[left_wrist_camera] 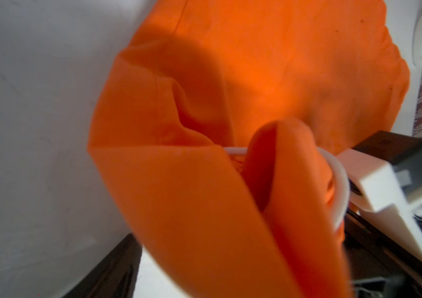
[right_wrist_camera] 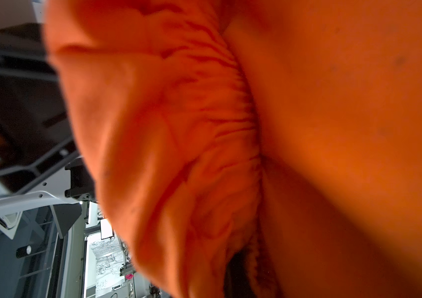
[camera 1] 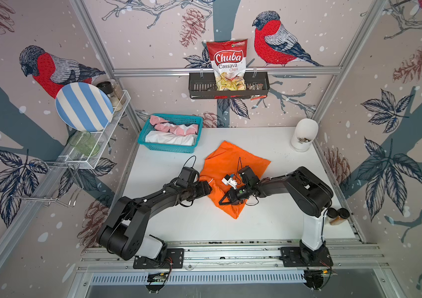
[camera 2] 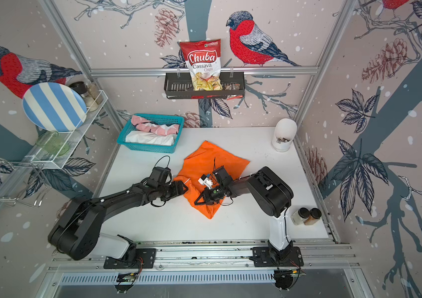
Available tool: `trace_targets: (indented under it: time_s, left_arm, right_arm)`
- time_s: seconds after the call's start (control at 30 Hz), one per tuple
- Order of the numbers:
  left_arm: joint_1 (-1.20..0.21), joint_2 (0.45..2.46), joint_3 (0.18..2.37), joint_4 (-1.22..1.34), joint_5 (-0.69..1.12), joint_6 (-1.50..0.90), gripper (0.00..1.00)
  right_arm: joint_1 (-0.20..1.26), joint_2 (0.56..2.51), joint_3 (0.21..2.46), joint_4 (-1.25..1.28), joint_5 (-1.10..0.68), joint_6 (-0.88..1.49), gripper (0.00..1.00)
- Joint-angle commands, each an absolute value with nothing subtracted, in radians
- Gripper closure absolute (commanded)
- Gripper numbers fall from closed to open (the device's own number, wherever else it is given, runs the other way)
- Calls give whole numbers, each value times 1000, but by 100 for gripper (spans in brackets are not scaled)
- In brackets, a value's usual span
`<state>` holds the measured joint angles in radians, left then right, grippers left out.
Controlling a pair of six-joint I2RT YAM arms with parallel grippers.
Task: Roll up the shorts
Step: Roll the shorts at the center of the board.
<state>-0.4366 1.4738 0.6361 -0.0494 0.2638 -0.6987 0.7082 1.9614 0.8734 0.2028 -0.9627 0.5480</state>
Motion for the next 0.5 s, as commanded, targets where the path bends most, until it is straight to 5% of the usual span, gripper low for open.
trace_targets:
  time_s: [0.0,0.27,0.37,0.47]
  left_arm:
    - [-436,1525,643,-30,176,-680,25]
    - [-436,1640,671,-38,152,-619,84]
    - [-436,1632,674,-65,153,-607,88]
    - [-436,1611,679,-91,159,-598,90]
  right_arm:
    - [710,1960,865,44,-828,492,95]
    - [720,1850,897,-150,-552,409,70]
    - [756,1753,931,-253,-312,383,65]
    - [859,1663,991,-363,-10,347,49]
